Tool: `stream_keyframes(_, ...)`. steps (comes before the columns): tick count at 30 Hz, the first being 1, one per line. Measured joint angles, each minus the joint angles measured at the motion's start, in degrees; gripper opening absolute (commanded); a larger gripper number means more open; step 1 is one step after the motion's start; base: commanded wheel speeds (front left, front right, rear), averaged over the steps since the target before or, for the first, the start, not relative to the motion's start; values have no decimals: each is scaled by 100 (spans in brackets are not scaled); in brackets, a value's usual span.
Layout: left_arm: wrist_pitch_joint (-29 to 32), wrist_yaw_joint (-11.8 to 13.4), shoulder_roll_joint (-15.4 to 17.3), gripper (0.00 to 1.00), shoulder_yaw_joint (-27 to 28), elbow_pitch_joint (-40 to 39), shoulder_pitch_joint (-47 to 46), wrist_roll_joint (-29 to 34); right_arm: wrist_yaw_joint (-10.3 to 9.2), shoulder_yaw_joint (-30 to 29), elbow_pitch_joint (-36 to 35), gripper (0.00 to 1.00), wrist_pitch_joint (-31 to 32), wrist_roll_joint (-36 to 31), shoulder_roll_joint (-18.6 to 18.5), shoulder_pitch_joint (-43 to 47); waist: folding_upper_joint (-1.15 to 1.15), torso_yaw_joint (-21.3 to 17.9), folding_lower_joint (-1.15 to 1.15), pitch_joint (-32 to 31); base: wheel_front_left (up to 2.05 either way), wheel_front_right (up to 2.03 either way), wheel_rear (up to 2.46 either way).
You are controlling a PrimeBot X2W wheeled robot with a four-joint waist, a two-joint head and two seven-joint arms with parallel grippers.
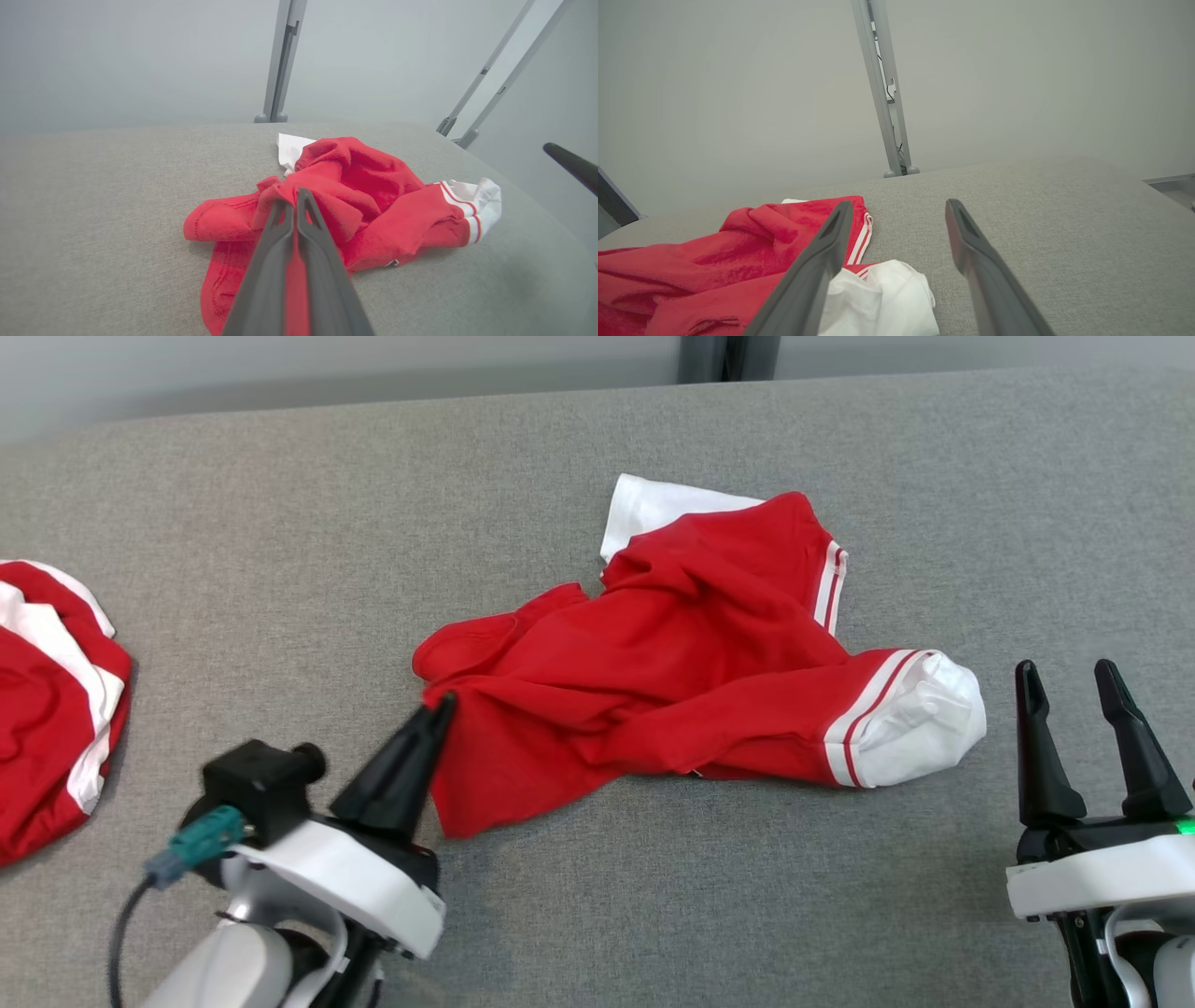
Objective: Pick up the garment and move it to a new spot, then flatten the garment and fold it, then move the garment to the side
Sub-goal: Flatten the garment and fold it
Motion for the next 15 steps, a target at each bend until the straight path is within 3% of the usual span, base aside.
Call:
stream_keyframes(3,36,177,170,0,256,-93,51,-54,0,37,9,100,-12,41,0,-63,0,-9,0,71,0,0,0)
stream_keyframes(6,-52,180,172,0,467,140,1,-190,0,70,31,100,-19,48,2,-97,0,-41,0,146,0,0,0)
stream_keyframes(15,-314,-277,-191,0,609,1928,-665,-535,0,140,163,100,-45,68,0,-243,0,-274,0,361,0,0,0)
